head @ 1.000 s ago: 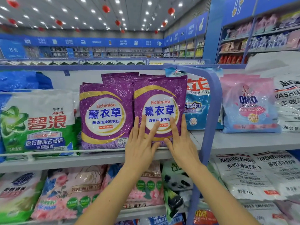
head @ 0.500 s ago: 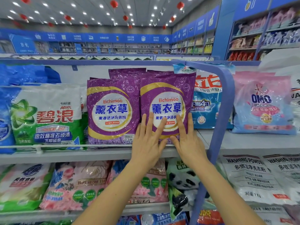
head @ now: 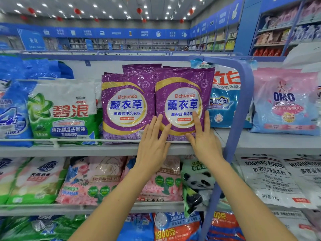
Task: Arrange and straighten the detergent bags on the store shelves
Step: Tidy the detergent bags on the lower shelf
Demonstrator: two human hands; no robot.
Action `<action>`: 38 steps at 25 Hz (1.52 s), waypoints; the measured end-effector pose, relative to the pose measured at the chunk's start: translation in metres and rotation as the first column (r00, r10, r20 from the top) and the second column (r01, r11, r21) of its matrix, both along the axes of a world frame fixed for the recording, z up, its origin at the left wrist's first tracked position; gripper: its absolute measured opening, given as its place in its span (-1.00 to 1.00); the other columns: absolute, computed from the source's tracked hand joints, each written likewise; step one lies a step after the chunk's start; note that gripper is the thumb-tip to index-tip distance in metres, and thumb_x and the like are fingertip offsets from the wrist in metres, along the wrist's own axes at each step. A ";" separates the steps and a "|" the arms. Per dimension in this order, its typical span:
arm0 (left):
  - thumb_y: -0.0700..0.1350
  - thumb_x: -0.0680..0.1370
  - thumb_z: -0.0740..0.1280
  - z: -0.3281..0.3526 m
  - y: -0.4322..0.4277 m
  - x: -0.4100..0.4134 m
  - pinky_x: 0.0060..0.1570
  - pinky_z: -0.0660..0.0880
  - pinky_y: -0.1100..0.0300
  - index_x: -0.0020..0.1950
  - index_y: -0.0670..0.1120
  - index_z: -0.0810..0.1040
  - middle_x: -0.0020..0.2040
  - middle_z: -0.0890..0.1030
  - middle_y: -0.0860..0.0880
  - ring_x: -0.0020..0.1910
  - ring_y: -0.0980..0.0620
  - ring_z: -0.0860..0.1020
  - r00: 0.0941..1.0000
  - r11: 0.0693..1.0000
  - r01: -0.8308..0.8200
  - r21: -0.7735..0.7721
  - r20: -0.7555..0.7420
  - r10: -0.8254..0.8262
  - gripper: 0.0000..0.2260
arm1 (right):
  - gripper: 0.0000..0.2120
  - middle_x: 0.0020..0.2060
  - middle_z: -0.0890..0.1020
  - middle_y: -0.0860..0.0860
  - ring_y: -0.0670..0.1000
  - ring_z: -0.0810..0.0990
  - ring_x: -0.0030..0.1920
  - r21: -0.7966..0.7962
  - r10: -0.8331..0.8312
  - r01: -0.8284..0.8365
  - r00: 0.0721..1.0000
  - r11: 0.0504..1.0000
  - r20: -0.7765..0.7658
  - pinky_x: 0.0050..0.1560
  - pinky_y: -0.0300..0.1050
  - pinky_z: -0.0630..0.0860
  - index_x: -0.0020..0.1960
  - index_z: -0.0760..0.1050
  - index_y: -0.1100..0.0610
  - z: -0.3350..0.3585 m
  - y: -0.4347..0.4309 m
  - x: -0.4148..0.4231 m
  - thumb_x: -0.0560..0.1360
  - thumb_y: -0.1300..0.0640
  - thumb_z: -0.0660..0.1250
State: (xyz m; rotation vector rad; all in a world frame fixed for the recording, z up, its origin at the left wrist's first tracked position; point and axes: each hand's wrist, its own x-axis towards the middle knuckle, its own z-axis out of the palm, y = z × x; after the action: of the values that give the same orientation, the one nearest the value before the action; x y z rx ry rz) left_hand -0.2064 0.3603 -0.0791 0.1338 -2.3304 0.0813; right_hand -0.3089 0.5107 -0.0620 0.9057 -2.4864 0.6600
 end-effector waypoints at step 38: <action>0.24 0.32 0.23 -0.080 -0.389 0.801 -0.25 0.48 0.17 -0.17 0.29 0.52 -0.31 0.63 0.03 -0.31 0.11 0.57 0.479 0.179 -0.495 0.850 0.095 0.873 -0.85 | -0.74 -0.32 0.58 -0.06 -0.05 0.48 -0.37 -0.511 0.773 -0.587 0.397 0.628 0.494 -0.38 -0.31 0.38 -0.25 0.50 -0.20 -0.081 -0.506 0.544 0.49 0.15 0.31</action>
State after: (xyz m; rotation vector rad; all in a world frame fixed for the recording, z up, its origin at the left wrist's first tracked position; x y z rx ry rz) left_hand 0.5946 -0.0283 -0.1591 1.5961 -1.4429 -0.5236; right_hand 0.2351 0.0047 -0.1426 1.9081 -2.3606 1.8689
